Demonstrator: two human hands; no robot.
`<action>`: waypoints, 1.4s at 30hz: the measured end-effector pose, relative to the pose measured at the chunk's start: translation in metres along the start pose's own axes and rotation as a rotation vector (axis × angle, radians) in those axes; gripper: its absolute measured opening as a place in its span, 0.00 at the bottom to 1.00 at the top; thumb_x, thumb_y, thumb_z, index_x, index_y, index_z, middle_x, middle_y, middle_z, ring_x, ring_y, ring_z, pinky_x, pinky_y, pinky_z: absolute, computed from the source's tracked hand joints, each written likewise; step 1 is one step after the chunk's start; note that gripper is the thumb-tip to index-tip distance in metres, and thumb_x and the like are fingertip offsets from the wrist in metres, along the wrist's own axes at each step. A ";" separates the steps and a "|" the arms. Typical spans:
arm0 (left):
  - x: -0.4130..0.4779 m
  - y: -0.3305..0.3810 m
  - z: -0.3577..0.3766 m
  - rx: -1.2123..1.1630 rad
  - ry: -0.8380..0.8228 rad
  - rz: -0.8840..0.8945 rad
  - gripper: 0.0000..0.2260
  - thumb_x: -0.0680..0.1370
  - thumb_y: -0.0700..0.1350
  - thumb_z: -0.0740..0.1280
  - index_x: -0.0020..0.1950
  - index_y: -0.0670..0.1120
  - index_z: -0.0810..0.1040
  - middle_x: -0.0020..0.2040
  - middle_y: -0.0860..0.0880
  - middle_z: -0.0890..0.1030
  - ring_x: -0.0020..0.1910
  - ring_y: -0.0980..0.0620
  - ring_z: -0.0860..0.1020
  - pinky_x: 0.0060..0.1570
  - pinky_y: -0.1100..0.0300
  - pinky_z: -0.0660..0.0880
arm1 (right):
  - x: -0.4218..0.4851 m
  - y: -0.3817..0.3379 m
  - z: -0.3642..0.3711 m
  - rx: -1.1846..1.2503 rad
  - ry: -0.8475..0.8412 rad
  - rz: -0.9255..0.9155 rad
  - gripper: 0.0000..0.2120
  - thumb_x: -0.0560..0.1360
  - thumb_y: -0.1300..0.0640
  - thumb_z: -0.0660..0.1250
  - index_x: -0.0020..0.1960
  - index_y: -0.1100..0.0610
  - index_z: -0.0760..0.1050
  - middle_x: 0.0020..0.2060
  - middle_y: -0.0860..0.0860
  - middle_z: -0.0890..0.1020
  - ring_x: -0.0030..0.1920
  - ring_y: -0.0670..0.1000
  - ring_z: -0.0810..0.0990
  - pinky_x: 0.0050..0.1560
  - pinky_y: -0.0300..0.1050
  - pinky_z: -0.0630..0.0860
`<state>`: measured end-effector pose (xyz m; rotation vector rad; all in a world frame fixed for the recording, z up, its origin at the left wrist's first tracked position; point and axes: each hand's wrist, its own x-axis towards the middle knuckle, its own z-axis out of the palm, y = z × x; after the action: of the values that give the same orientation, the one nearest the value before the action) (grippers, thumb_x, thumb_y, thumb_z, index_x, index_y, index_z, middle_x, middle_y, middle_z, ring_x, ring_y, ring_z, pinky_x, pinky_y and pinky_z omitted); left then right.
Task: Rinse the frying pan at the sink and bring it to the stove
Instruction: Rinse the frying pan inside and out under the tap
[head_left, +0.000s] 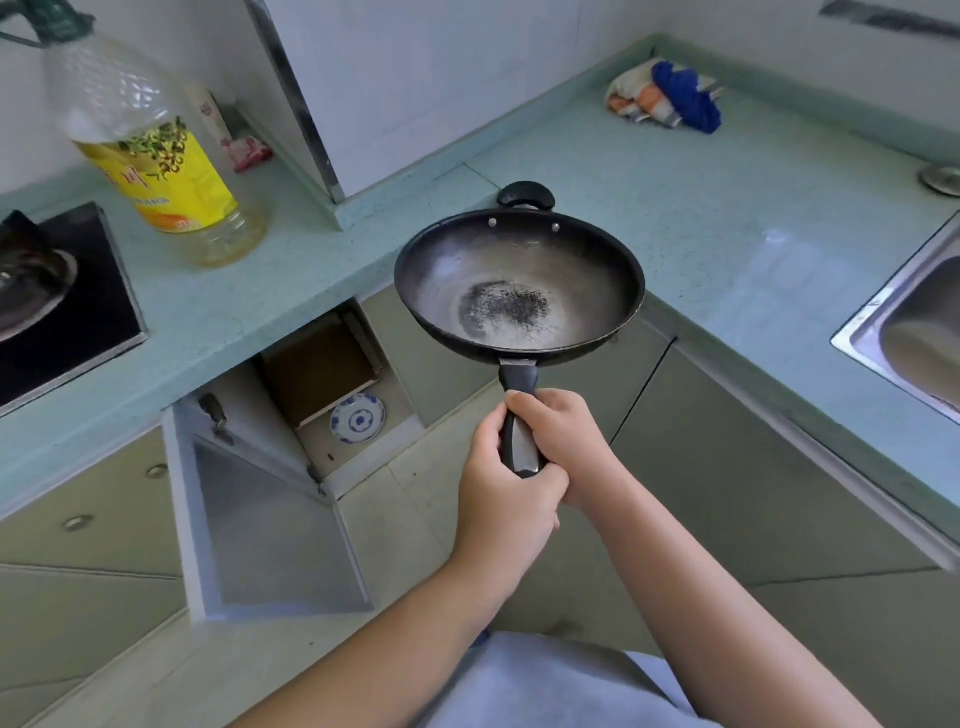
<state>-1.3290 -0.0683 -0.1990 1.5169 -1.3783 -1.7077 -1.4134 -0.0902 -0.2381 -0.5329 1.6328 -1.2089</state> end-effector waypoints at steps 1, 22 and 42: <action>-0.003 0.001 0.006 0.007 -0.011 0.012 0.26 0.71 0.31 0.62 0.56 0.61 0.68 0.42 0.55 0.79 0.17 0.59 0.70 0.21 0.64 0.69 | -0.002 -0.002 -0.007 0.006 0.006 -0.017 0.15 0.75 0.60 0.62 0.31 0.58 0.61 0.27 0.53 0.65 0.26 0.49 0.65 0.27 0.39 0.62; -0.009 -0.003 0.190 0.110 -0.532 0.183 0.28 0.68 0.36 0.67 0.60 0.62 0.69 0.51 0.50 0.82 0.33 0.51 0.74 0.33 0.63 0.73 | -0.027 0.008 -0.216 0.005 0.525 -0.188 0.15 0.76 0.60 0.62 0.32 0.57 0.64 0.29 0.54 0.68 0.31 0.49 0.66 0.33 0.44 0.63; 0.054 0.003 0.378 0.314 -0.919 0.054 0.32 0.68 0.38 0.67 0.70 0.56 0.66 0.48 0.46 0.82 0.30 0.55 0.75 0.32 0.63 0.72 | 0.023 0.027 -0.393 0.286 0.871 -0.039 0.18 0.77 0.65 0.61 0.30 0.57 0.62 0.14 0.43 0.68 0.16 0.38 0.67 0.20 0.29 0.64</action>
<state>-1.6945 0.0229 -0.2642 0.7835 -2.1743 -2.3621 -1.7673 0.0806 -0.2698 0.1936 2.0892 -1.8129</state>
